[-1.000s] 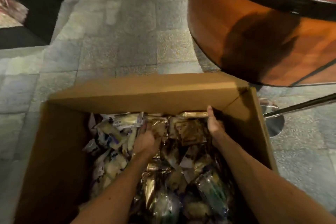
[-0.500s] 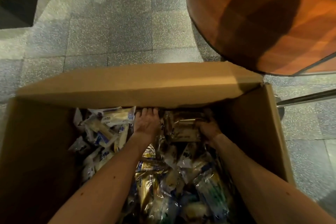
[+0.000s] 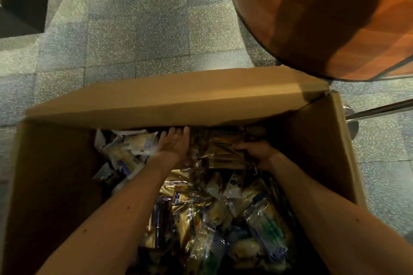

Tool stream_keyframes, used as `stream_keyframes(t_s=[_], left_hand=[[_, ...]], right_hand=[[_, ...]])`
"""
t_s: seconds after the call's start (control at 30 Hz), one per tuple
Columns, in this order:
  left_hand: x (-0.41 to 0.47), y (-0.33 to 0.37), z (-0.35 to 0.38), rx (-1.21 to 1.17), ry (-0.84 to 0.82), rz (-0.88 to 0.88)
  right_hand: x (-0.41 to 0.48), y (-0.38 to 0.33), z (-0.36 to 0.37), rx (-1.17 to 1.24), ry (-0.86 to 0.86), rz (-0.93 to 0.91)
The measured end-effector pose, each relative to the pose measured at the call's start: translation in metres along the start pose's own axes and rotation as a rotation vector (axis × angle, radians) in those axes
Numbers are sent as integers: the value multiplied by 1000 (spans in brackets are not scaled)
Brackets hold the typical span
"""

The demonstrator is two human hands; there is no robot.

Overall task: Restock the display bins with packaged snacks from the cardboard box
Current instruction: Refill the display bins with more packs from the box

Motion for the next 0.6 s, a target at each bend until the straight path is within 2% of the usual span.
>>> stream_keyframes(t_s=[0.13,0.2,0.37,0.43,0.5,0.6], left_hand=[[-7,-11,-1,101,-68,55],[-12,-12,0,67,-85,99],[-37,-22,-12,-47,-136,61],[-55,-23,-20,-55,-107,80],[-75,-24,-35,-54,-12,109],[-109,-32,-58,-194,115,124]], right_hand=[[-15,9,13,6,-78,43],[-23,13,14,10,-87,44],[-43,26,14,14,-101,-28],[-56,28,13,-38,-68,-71],[-74,25,12,-84,-28,-145],[-117,16,19,-146,-23,-297]])
Point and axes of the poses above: each hand's wrist, its own x-axis towards the middle knuckle, its own z-axis out of the palm, y = z × x, the point moved 8 cm from there along x, towards the middle knuckle, and after that the axes turned 4 degrees about y, right-handed, at the moved point
